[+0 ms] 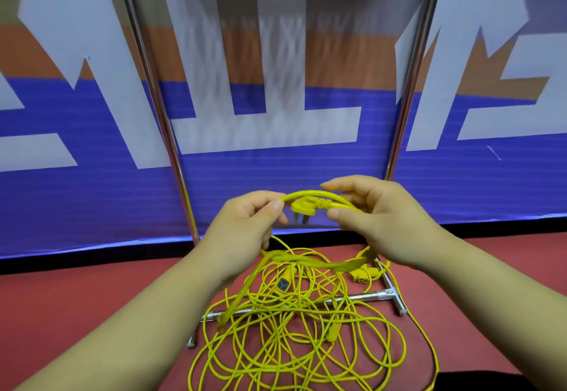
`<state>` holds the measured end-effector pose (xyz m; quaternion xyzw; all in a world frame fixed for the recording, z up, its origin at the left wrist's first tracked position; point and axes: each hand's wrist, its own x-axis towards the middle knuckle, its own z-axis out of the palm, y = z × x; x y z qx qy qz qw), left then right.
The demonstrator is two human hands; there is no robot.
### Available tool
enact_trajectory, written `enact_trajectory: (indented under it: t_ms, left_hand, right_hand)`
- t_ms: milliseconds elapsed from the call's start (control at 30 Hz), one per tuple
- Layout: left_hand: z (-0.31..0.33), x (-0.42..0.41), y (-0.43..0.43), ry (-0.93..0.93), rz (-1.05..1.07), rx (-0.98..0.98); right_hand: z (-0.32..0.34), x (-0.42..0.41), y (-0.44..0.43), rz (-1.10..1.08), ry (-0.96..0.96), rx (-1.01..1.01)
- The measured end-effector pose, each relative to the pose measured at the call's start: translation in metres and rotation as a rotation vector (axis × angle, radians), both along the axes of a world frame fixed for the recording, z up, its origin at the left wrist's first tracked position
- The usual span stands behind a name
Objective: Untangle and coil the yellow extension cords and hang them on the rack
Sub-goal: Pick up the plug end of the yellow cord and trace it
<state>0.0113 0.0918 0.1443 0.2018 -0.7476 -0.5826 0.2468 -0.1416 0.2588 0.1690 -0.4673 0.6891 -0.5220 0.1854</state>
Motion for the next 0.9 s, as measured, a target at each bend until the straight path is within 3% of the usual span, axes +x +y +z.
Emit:
enact_trajectory:
  t_ms: [100,267,433,533,633,700,767,900]
  left_hand:
    - [0.002,-0.003,0.006,0.010,0.009,0.251]
    - [0.002,-0.004,0.003,-0.002,0.067,0.384]
    - [-0.002,0.001,-0.003,-0.023,0.048,0.341]
    - [-0.002,0.001,-0.002,0.004,0.032,0.232]
    - [0.001,-0.001,0.000,0.065,0.049,0.233]
    - [0.004,-0.002,0.002,0.118,0.078,0.258]
    - [0.006,-0.003,0.002,0.147,0.128,0.266]
    - [0.006,-0.005,0.002,0.136,0.246,0.283]
  right_hand:
    - [-0.003,0.002,-0.001,-0.109,0.143,-0.083]
    - [0.000,-0.001,-0.004,-0.361,0.261,-0.199]
    - [0.001,-0.016,-0.004,-0.473,-0.200,-0.258]
    - [-0.010,-0.023,-0.008,-0.476,-0.255,-0.115]
    - [-0.016,-0.024,-0.010,-0.293,-0.329,0.092]
    - [-0.017,-0.021,-0.009,-0.141,-0.510,0.189]
    - [-0.018,-0.019,-0.007,-0.025,-0.688,0.223]
    - [-0.018,-0.017,-0.004,0.090,-0.766,0.172]
